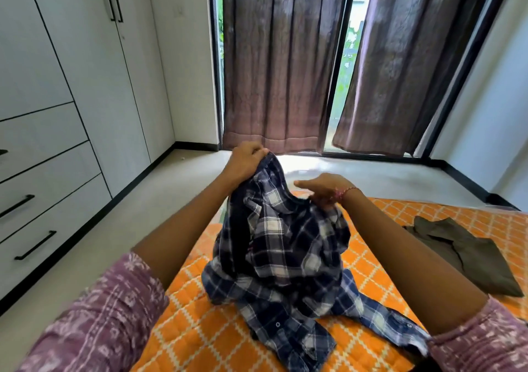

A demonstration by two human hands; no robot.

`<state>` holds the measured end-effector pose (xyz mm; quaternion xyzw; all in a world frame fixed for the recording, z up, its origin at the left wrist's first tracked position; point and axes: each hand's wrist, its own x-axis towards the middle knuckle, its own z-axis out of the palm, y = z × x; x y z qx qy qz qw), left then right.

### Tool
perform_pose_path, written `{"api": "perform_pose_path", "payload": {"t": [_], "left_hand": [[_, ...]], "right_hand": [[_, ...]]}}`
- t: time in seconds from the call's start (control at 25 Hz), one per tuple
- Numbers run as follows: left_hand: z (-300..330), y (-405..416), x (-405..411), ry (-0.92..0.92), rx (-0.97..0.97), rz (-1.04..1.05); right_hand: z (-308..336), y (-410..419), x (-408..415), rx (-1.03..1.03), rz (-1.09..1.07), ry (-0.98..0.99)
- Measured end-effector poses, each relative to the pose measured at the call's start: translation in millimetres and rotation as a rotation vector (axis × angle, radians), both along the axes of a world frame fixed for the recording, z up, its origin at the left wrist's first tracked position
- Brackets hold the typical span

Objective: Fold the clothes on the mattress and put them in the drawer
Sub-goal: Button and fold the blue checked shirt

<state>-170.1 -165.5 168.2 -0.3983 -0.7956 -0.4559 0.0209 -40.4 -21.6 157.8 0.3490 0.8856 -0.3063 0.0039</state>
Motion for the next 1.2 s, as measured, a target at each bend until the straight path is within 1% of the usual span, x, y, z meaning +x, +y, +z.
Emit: {"api": "perform_pose_path", "payload": {"t": [0.04, 0.08, 0.12, 0.16, 0.2, 0.28, 0.32, 0.36, 0.4, 0.44, 0.48, 0.52, 0.6, 0.64, 0.68, 0.76, 0.8, 0.84, 0.92, 1.0, 1.08, 1.12, 1.2], "left_hand": [[4.4, 2.3, 2.8, 0.076, -0.079, -0.071], [7.2, 4.8, 7.6, 0.103, -0.112, -0.137], [9.2, 7.1, 12.7, 0.074, -0.096, -0.198], [10.8, 8.6, 18.0, -0.002, -0.021, -0.229], [10.5, 8.9, 20.4, -0.114, 0.108, -0.229], [-0.3, 3.1, 20.6, -0.418, 0.386, -0.194], [-12.9, -0.5, 21.5, -0.543, 0.448, -0.182], [-31.0, -3.3, 24.7, -0.603, 0.411, -0.169], [-52.1, -4.5, 29.9, -0.597, 0.285, -0.148], [-74.4, -5.5, 36.6, -0.549, 0.134, -0.119], [-93.0, -5.0, 41.6, -0.506, 0.042, -0.084], [-105.2, -4.1, 42.8, -0.504, 0.022, -0.024], [-105.7, -5.7, 34.8, -0.568, 0.103, 0.076], [-97.1, -8.2, 27.3, -0.543, 0.140, 0.098], [-85.2, -10.7, 19.0, -0.446, 0.150, 0.087], [-50.9, -12.1, 10.6, -0.162, 0.073, -0.027], [-31.8, -9.5, 10.4, -0.016, -0.004, -0.107], [-15.1, -5.7, 11.0, 0.115, -0.083, -0.192], [9.9, -0.4, 10.9, 0.290, -0.215, -0.314], [22.9, -0.2, 8.4, 0.393, -0.260, -0.317], [26.1, -2.6, 2.2, 0.424, -0.320, -0.246], [24.5, -3.4, -0.6, 0.411, -0.385, -0.183], [16.7, -4.8, -3.1, 0.416, -0.529, 0.038]], "right_hand": [[7.0, -5.5, -2.9, 0.092, 0.087, 0.039], [12.9, -12.3, -8.8, 0.061, 0.209, 0.184], [18.4, -23.1, -14.3, -0.041, 0.319, 0.340], [18.8, -30.9, -20.1, -0.116, 0.370, 0.467], [18.8, -35.7, -24.9, -0.095, 0.372, 0.559], [15.5, -36.0, -29.1, 0.132, 0.282, 0.676], [12.4, -33.5, -30.7, 0.172, 0.212, 0.714], [10.5, -30.5, -31.7, 0.123, 0.139, 0.745], [11.0, -28.2, -32.8, 0.012, 0.068, 0.778], [11.7, -25.1, -35.2, -0.101, 0.003, 0.802], [13.3, -20.5, -36.7, -0.182, -0.064, 0.820], [13.8, -15.2, -35.3, -0.224, -0.144, 0.830], [11.4, -0.1, -23.9, -0.219, -0.316, 0.789], [8.4, 8.1, -15.6, -0.171, -0.338, 0.729], [5.4, 15.0, -8.9, -0.123, -0.285, 0.661], [3.7, 16.5, -2.4, -0.047, 0.004, 0.562], [7.2, 11.6, -5.4, 0.037, 0.157, 0.513], [10.9, 5.0, -12.2, 0.164, 0.285, 0.453], [16.9, -7.5, -26.2, 0.373, 0.454, 0.392], [21.8, -9.2, -30.9, 0.451, 0.477, 0.409], [23.2, -3.2, -29.9, 0.461, 0.394, 0.419], [25.3, -0.4, -29.1, 0.482, 0.337, 0.438], [31.6, 3.5, -27.6, 0.523, 0.185, 0.525]]}}
